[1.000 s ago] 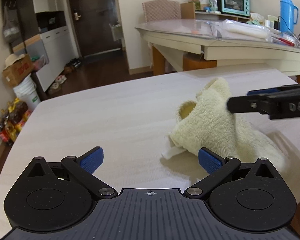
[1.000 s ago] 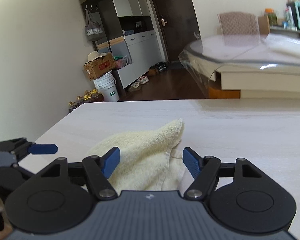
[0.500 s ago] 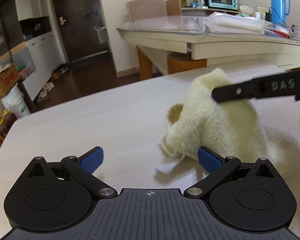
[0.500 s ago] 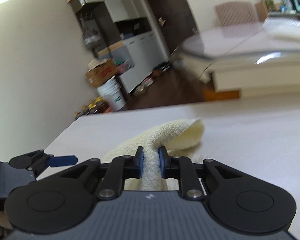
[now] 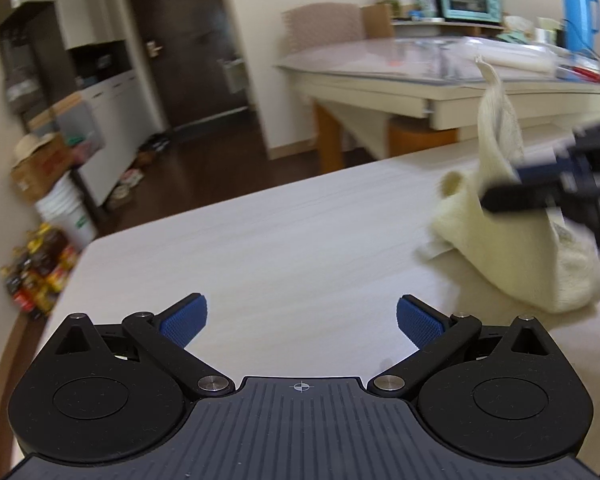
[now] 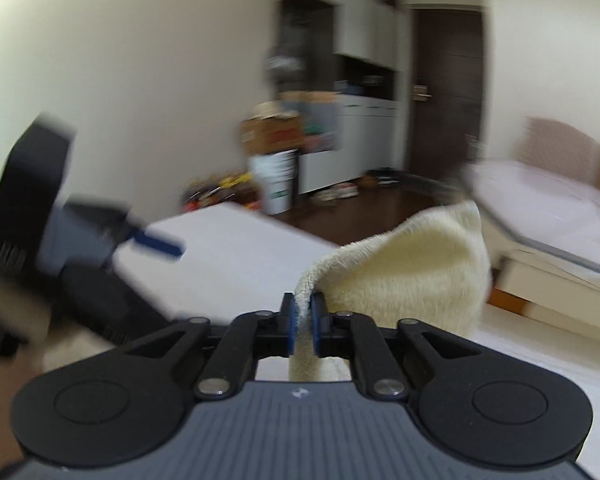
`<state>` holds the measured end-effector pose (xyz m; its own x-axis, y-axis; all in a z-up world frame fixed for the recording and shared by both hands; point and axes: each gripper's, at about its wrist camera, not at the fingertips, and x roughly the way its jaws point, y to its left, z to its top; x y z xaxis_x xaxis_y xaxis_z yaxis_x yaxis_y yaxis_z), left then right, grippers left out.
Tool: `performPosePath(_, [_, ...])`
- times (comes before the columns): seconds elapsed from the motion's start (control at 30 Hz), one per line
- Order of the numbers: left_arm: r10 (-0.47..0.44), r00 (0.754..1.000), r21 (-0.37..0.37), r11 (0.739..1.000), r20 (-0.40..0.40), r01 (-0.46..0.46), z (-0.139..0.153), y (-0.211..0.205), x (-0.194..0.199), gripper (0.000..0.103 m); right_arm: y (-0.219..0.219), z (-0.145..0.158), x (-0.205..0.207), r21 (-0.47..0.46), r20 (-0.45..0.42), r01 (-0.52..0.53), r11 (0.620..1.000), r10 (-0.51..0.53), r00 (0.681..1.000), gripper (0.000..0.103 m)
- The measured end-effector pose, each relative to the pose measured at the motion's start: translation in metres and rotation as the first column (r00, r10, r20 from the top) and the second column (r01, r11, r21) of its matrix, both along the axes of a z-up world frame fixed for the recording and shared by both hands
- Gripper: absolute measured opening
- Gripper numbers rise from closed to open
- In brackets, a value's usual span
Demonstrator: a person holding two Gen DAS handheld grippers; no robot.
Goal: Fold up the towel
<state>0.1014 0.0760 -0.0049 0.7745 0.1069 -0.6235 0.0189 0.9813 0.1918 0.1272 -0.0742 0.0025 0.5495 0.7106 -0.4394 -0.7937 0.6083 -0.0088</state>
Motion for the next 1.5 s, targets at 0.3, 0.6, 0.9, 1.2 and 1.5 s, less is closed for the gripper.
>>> performPosePath(0.3, [0.045,0.999,-0.019,0.999,0.011,-0.045,0.020,0.028,-0.011,0.103,0.033,-0.020,-0.057,-0.153,-0.042,-0.218,0.964,0.215,0.976,0.021])
performPosePath(0.6, [-0.302,0.953,0.015,0.953,0.005,0.302,0.027,-0.013,0.021,0.103,-0.029,-0.009,-0.050,-0.086,-0.017,0.056,0.995,-0.057,0.998,0.045])
performPosePath(0.9, [-0.408,0.909,0.016,0.912,-0.089,0.411,-0.002,-0.042,0.061,0.066,-0.067,-0.029,0.012,-0.040,-0.202,0.234,0.971,-0.237,0.950,0.045])
performPosePath(1.2, [-0.313,0.942,0.007,0.949,-0.122,0.316,-0.016,-0.025,0.049,0.050,-0.066,-0.038,0.018,-0.095,-0.212,0.231,0.968,-0.247,0.946,0.009])
performPosePath(1.5, [-0.284,0.953,-0.059,0.958,-0.105,0.279,-0.016,-0.019,0.022,0.058,-0.099,-0.039,-0.049,-0.151,-0.221,0.298,0.942,-0.326,0.919,0.009])
